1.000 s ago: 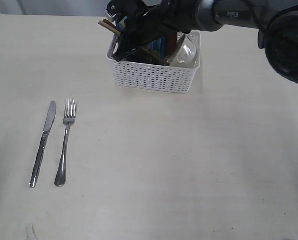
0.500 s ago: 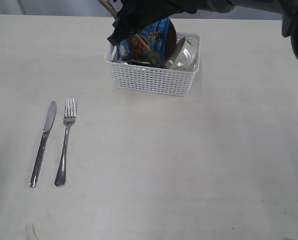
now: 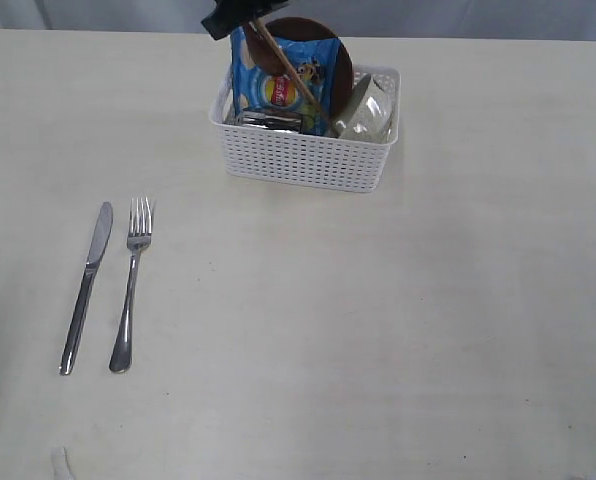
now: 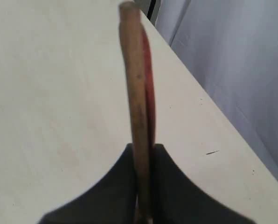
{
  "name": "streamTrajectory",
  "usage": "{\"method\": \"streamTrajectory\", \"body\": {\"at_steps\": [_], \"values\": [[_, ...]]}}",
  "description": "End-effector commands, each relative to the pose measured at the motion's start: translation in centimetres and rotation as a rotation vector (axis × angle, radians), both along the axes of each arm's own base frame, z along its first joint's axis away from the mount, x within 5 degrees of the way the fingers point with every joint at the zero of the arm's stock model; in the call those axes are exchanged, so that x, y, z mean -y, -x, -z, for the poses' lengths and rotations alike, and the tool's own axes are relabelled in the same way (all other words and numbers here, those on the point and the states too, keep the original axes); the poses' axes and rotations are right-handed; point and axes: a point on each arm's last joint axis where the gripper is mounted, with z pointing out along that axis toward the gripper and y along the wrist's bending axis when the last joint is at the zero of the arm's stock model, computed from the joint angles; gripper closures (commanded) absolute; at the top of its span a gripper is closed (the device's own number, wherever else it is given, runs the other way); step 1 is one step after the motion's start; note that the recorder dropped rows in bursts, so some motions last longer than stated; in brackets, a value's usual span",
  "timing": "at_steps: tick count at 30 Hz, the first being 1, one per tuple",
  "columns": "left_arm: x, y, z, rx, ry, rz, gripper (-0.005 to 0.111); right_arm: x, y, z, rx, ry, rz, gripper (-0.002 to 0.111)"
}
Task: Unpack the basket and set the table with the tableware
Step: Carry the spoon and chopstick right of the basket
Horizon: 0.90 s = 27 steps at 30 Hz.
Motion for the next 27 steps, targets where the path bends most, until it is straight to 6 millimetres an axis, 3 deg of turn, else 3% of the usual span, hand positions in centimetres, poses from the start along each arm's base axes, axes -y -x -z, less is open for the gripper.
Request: {"method": "streamTrajectory", "body": {"at_steps": [1,7,19,27], "values": [[0.0,0.0,0.1,-0.001,0.006,0.005,0.107,0.4,0.7,-2.5,0.027,-0.031,0.009,0.109],[0.0,0.0,0.1,-0.001,0.006,0.005,0.107,1.1,1.4,-5.7,0.102,-0.084,0.036,0.109],[0.0,0.0,0.1,0.000,0.004,0.005,0.107,2.1,3.0,-10.2,0.175,-0.156,0.059,0.109],[0.0,0.0,0.1,0.000,0.004,0.005,0.107,5.0,3.2,-12.3,0.136,-0.188,0.100,0.109]]}}
